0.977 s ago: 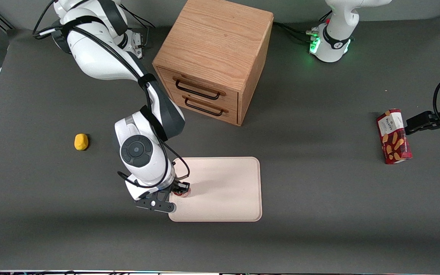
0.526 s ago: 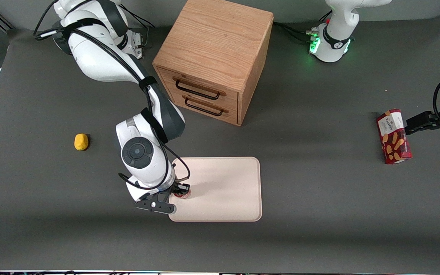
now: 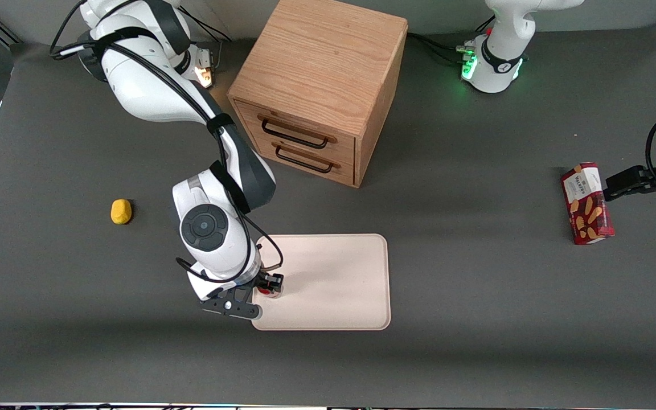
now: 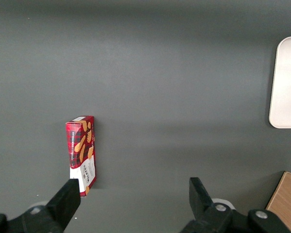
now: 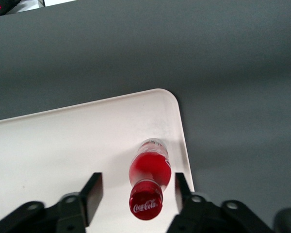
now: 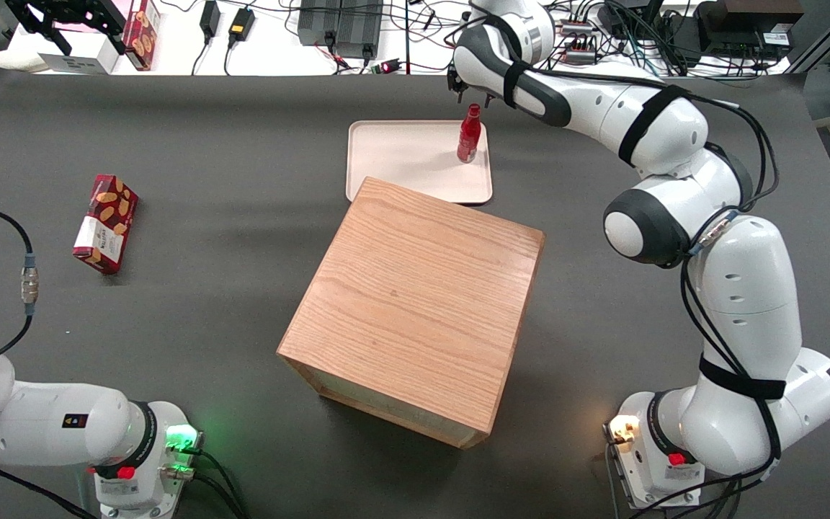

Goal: Place coke bottle on tray

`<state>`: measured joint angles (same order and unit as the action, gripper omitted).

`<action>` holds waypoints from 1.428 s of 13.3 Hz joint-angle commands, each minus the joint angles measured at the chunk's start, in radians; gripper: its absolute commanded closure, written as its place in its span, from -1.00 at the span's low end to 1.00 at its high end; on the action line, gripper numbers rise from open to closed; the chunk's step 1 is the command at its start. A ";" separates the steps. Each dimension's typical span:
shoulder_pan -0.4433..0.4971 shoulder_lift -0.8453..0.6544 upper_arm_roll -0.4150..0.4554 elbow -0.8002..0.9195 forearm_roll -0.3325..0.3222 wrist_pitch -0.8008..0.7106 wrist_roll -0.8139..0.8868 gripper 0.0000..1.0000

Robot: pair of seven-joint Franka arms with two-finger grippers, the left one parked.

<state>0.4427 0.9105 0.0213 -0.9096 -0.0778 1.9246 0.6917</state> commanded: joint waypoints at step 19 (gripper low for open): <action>-0.254 -0.574 0.074 -0.124 0.052 -0.533 -0.294 -1.00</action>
<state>0.2872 0.4336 0.0774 -0.8998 -0.0668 1.3752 0.5121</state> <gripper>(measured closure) 0.000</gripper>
